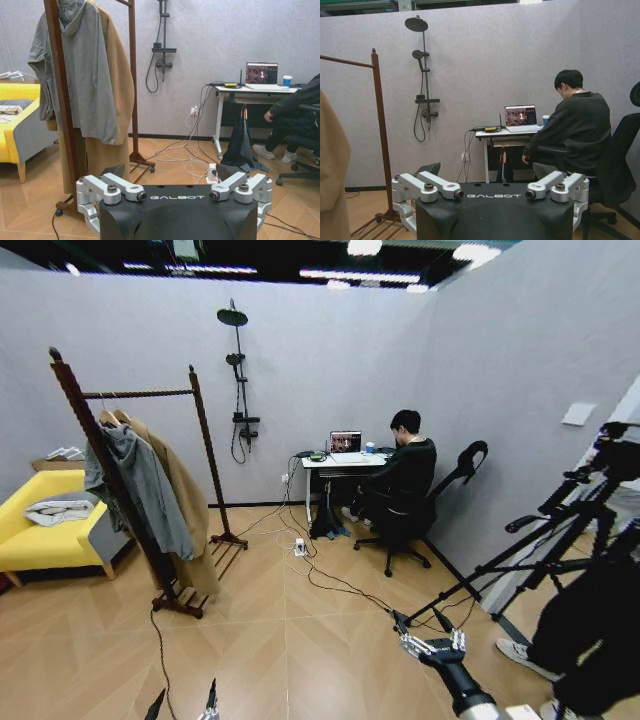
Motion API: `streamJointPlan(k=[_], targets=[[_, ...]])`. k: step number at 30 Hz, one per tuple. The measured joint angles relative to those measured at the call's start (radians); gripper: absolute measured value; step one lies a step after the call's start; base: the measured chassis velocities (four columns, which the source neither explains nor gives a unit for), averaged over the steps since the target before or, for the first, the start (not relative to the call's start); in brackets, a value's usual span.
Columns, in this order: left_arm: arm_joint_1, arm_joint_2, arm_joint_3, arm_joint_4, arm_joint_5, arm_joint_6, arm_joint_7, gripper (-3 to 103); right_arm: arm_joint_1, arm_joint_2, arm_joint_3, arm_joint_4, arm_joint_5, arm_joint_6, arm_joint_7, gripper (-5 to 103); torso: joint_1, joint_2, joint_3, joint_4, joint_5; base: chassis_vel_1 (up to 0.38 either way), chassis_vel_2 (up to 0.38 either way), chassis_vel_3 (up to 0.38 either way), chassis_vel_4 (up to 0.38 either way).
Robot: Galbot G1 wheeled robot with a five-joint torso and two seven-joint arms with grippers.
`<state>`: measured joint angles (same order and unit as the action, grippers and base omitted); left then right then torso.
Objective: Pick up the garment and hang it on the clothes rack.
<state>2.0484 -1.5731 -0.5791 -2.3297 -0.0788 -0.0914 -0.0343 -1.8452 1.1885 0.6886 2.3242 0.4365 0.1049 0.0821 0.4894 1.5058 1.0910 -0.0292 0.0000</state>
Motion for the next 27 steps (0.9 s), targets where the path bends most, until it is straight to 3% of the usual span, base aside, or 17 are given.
streamJointPlan(k=[27], targets=[[0.0, 0.0, 0.0, 0.0, 0.0, 0.0, 0.0, 100, 0.0, 0.0, 0.0, 0.0, 0.0, 0.0, 0.0, 100, 0.0, 0.0, 0.0, 0.0, 0.0, 0.0, 0.0, 0.0, 0.0]])
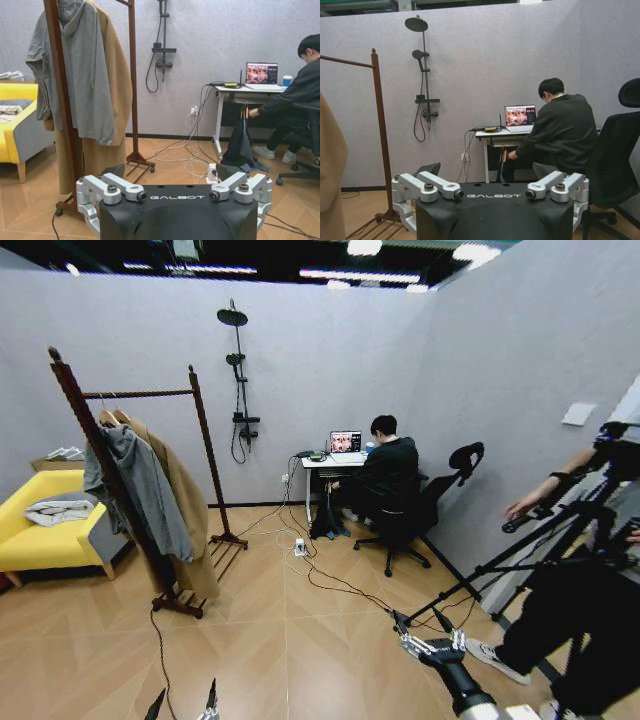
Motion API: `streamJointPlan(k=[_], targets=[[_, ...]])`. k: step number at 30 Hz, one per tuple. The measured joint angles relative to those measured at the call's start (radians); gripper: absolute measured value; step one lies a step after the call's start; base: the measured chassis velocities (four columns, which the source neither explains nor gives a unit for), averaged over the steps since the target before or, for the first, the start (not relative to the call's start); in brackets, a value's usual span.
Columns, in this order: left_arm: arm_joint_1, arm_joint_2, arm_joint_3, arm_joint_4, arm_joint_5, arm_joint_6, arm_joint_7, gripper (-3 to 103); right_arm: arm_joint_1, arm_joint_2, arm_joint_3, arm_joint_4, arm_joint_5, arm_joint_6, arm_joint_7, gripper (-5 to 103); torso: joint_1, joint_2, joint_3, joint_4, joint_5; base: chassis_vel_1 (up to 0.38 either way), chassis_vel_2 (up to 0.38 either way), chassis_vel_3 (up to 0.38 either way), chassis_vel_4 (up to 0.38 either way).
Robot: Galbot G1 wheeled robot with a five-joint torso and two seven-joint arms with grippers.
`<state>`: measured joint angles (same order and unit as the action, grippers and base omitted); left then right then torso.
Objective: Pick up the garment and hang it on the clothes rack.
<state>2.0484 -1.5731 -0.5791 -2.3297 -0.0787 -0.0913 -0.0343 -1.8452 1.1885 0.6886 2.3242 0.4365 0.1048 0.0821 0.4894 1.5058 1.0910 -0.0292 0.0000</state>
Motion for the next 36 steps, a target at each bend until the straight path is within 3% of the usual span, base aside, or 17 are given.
streamJointPlan(k=[30, 36], targets=[[0.0, 0.0, 0.0, 0.0, 0.0, 0.0, 0.0, 100, 0.0, 0.0, 0.0, 0.0, 0.0, 0.0, 0.0, 100, 0.0, 0.0, 0.0, 0.0, 0.0, 0.0, 0.0, 0.0, 0.0], [0.0, 0.0, 0.0, 0.0, 0.0, 0.0, 0.0, 100, 0.111, 0.008, 0.002, -0.081, -0.025, -0.034, 0.012, 100, 0.0, 0.0, 0.0, 0.0, 0.0001, 0.0, 0.0, 0.0, 0.0]])
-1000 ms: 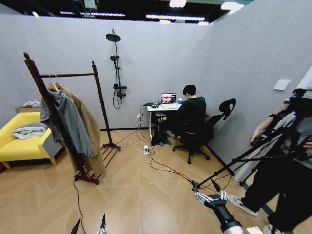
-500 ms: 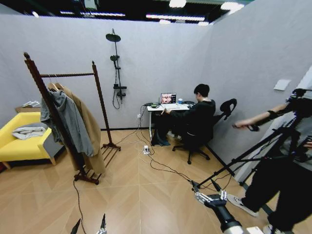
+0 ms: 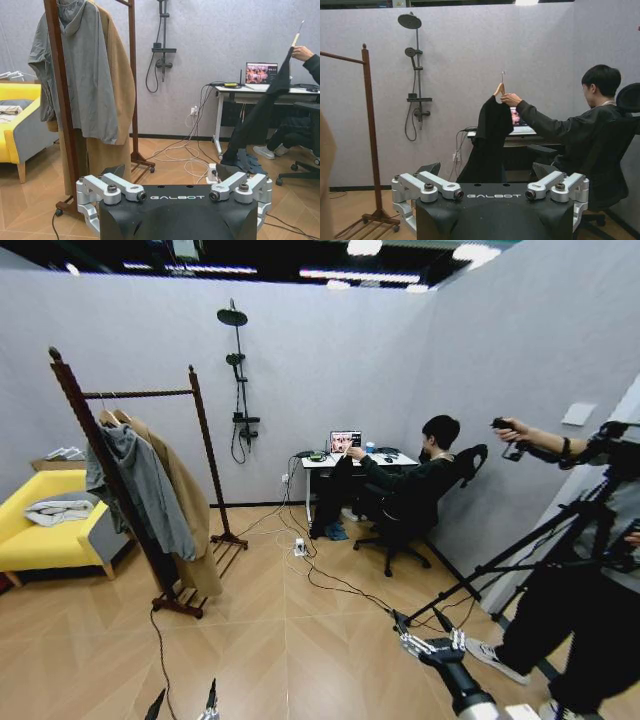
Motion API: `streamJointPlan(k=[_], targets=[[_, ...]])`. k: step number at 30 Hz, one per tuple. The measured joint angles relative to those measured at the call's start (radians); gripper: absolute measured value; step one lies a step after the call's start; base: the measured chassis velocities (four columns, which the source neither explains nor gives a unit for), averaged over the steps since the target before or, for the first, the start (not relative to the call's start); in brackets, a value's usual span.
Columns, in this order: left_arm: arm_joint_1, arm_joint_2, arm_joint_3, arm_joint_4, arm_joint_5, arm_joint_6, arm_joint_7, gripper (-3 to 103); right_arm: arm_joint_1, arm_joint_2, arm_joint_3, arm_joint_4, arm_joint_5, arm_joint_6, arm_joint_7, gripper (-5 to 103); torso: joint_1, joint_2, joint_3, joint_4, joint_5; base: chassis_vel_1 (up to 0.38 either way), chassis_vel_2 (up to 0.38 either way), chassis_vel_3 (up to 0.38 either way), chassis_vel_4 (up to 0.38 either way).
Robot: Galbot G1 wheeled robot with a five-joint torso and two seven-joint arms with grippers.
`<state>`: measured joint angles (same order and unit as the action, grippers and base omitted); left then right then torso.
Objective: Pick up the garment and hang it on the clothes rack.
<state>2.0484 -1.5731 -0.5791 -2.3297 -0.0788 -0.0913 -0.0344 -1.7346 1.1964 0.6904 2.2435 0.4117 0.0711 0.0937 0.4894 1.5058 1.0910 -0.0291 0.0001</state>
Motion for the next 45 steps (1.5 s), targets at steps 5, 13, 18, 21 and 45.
streamJointPlan(k=[5, 13, 18, 21, 45], targets=[[0.0, 0.0, 0.0, 0.0, 0.0, 0.0, 0.0, 100, 0.121, 0.01, 0.005, -0.09, -0.028, -0.039, 0.015, 100, 0.0, 0.0, 0.0, 0.0001, 0.0001, 0.0, 0.0, 0.0, 0.0], [0.0, 0.0, 0.0, 0.0, 0.0, 0.0, 0.0, 100, 0.347, 0.028, 0.012, -0.257, -0.081, -0.112, 0.043, 100, 0.0, 0.0, 0.0, 0.0, -0.0001, 0.0, 0.0, 0.0, 0.0], [0.0, 0.0, 0.0, 0.0, 0.0, 0.0, 0.0, 100, 0.467, 0.038, 0.016, -0.345, -0.108, -0.15, 0.058, 100, 0.0, 0.0, 0.0, 0.0, 0.0, 0.0, 0.0, 0.0, 0.0], [0.0, 0.0, 0.0, 0.0, 0.0, 0.0, 0.0, 100, 0.562, 0.045, 0.019, -0.415, -0.13, -0.18, 0.07, 100, 0.0, 0.0, 0.0, 0.0, 0.0, 0.0, 0.0, 0.0, 0.0], [0.0, 0.0, 0.0, 0.0, 0.0, 0.0, 0.0, 100, 0.745, 0.033, -0.029, -0.521, -0.121, -0.251, 0.085, 100, 0.0, 0.0, 0.0, 0.0, 0.0, 0.0, 0.0, 0.0, 0.0]])
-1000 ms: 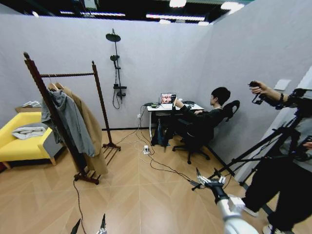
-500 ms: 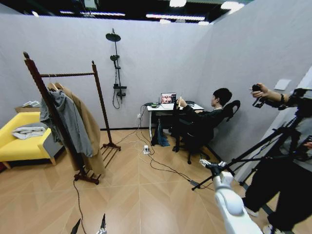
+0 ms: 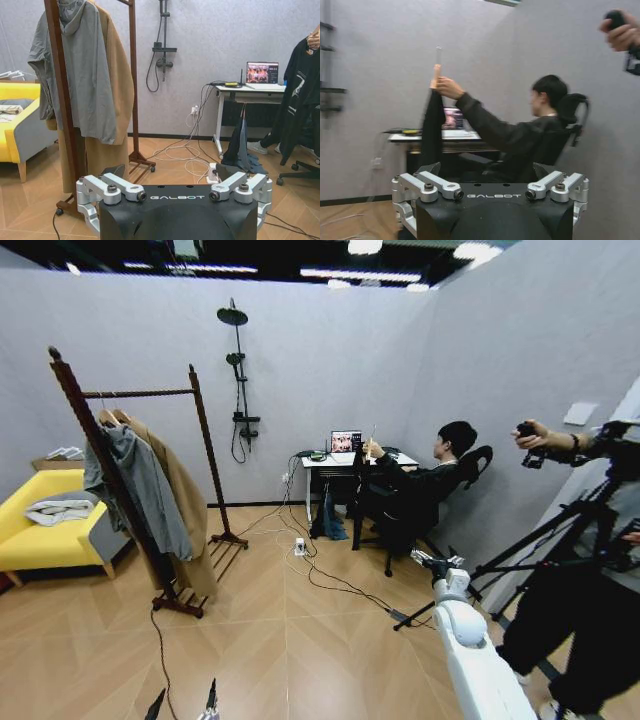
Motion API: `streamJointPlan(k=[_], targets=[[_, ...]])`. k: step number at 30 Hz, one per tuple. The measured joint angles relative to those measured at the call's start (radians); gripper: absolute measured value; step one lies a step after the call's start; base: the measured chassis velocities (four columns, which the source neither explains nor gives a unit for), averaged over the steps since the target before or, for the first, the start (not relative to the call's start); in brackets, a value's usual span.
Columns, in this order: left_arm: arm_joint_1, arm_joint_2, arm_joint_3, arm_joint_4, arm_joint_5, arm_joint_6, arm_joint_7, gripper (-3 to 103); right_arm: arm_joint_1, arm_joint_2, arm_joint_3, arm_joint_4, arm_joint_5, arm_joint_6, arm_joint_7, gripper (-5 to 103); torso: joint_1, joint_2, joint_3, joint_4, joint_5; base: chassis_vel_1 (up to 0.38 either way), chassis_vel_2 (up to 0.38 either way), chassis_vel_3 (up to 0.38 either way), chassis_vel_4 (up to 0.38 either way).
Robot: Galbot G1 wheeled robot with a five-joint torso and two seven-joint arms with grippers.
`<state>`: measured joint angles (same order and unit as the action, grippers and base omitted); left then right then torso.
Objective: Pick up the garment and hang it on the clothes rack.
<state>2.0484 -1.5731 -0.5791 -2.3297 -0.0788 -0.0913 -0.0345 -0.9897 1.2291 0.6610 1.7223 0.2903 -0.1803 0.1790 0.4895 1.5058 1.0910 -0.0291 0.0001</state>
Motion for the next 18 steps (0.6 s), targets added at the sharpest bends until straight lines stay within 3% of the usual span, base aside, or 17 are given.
streamJointPlan(k=[5, 10, 12, 13, 18], targets=[[0.0, 0.0, 0.0, 0.0, 0.0, 0.0, 0.0, 100, -0.155, -0.075, -0.13, 0.188, 0.157, 0.035, -0.044, 100, 0.0, 0.0, 0.0, -0.0001, -0.0002, 0.0, 0.0, 0.0, 0.0], [0.0, 0.0, 0.0, 0.0, 0.0, 0.0, 0.0, 100, -0.259, -0.121, -0.209, 0.309, 0.25, 0.067, -0.072, 100, 0.0, 0.0, 0.0, 0.0003, -0.0003, 0.0, 0.0, 0.0, 0.0], [0.0, 0.0, 0.0, 0.0, 0.0, 0.0, -0.001, 100, -0.292, -0.12, -0.183, 0.318, 0.235, 0.097, -0.066, 100, 0.0, 0.0, 0.0, 0.0005, -0.0001, 0.0, 0.0, 0.0, 0.0], [0.0, 0.0, 0.0, 0.0, 0.0, 0.0, 0.0, 100, -0.321, -0.123, -0.153, 0.331, 0.229, 0.105, -0.066, 100, 0.0, 0.0, 0.0, -0.0005, -0.0001, 0.0, 0.0, 0.0, 0.0], [0.0, 0.0, 0.0, 0.0, 0.0, 0.0, 0.0, 100, -0.391, -0.147, -0.081, 0.386, 0.259, 0.088, -0.1, 100, 0.0, 0.0, 0.0, -0.0003, -0.0001, 0.0, 0.0, 0.0, 0.0]])
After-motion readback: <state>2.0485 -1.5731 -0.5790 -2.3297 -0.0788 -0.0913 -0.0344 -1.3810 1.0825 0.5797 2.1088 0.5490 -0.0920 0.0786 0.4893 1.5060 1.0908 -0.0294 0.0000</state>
